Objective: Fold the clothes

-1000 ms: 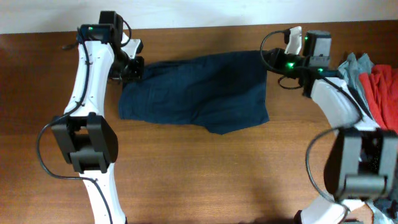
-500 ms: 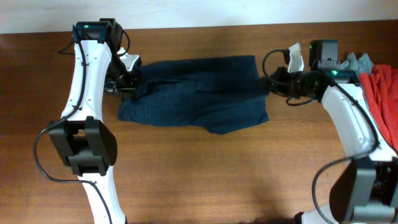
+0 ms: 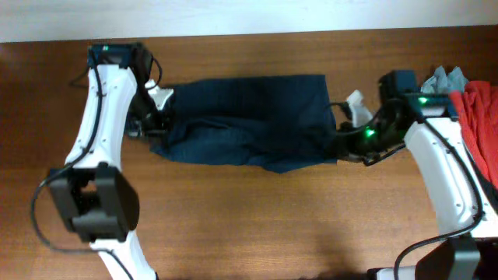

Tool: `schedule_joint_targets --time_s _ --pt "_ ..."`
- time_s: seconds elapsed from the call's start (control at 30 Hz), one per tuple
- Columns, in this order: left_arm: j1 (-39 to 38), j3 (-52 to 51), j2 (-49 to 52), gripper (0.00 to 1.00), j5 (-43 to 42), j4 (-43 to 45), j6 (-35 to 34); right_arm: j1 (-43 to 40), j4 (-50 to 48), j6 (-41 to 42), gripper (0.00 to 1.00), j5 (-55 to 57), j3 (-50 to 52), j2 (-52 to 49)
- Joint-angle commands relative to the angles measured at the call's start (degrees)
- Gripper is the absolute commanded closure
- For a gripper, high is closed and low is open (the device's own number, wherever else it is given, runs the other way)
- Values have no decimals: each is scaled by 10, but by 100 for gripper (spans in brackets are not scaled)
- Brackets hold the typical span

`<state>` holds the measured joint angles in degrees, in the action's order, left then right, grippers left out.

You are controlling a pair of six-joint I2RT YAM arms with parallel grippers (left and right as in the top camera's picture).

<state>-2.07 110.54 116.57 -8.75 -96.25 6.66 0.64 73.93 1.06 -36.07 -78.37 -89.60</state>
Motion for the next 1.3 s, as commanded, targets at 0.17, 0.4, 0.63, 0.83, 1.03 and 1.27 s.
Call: schedule_joint_targets --time_s 0.17,0.4,0.63,0.83,1.03,1.27 --pt "4 -211 -114 92 5 43 -2 100 58 3 96 104 8 12" --pt "4 -252 -114 87 14 52 -10 126 91 89 90 254 58 12" --pt "4 -252 -114 82 11 41 -10 126 127 104 84 309 91 12" --pt "4 -252 -115 59 -1 27 -10 125 138 117 68 340 92 12" --pt "4 -242 -116 49 -2 23 -10 125 155 119 49 340 92 12" --pt "4 -232 -116 54 -2 168 -28 124 37 139 38 333 92 12"
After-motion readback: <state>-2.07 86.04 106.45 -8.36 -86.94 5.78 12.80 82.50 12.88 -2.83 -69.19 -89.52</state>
